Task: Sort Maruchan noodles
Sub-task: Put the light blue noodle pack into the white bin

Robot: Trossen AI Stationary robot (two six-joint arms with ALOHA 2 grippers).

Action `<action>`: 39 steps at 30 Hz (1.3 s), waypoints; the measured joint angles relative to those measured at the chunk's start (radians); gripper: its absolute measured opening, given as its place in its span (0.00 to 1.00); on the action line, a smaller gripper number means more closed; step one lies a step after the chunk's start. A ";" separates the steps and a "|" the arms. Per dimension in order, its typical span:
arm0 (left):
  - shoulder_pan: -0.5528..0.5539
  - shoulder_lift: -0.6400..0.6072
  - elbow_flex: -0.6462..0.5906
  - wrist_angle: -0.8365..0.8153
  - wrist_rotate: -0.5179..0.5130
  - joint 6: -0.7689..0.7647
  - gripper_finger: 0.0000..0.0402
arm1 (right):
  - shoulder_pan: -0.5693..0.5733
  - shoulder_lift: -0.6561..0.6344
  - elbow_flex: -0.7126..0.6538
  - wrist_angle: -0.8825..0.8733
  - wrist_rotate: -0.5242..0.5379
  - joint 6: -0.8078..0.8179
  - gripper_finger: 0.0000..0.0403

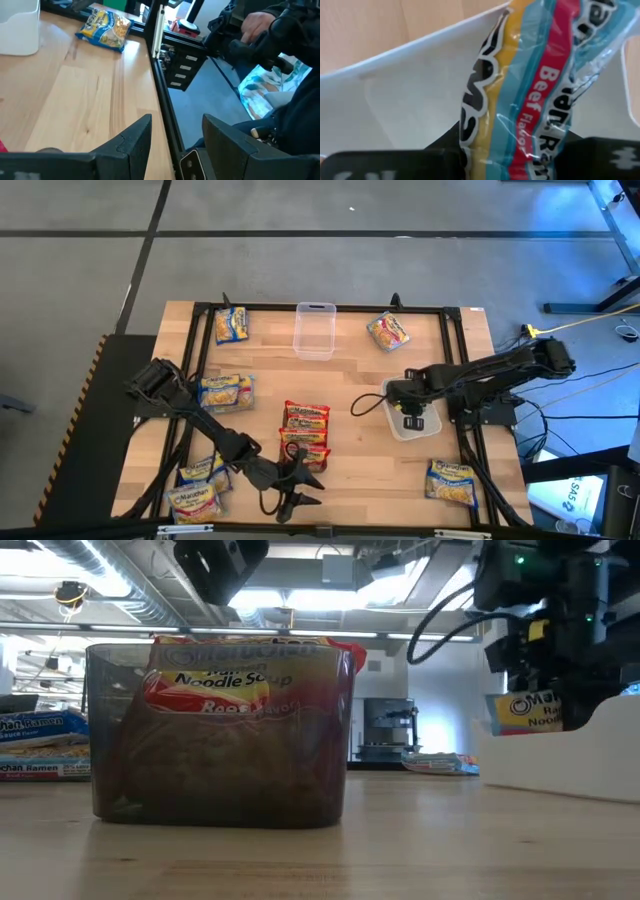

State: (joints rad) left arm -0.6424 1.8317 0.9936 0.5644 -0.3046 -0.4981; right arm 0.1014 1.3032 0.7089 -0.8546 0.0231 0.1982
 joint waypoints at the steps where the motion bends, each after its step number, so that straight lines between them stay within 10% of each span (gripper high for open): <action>1: 0.000 0.000 0.000 0.001 0.000 0.003 0.42 | 0.000 0.003 0.005 0.001 0.000 0.000 0.26; 18: 0.000 0.001 0.000 0.013 -0.008 0.014 0.42 | -0.092 0.058 0.095 -0.019 0.037 -0.063 0.28; 28: -0.015 0.001 0.000 0.013 -0.026 0.004 0.42 | -0.122 0.074 0.095 -0.149 0.063 0.284 0.28; 39: -0.014 0.001 0.000 0.013 -0.046 0.010 0.42 | -0.122 0.074 0.113 -0.074 0.063 -0.135 0.29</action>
State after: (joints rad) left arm -0.6567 1.8328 0.9939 0.5770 -0.3505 -0.4877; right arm -0.0204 1.3769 0.8218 -0.9289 0.0858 0.0630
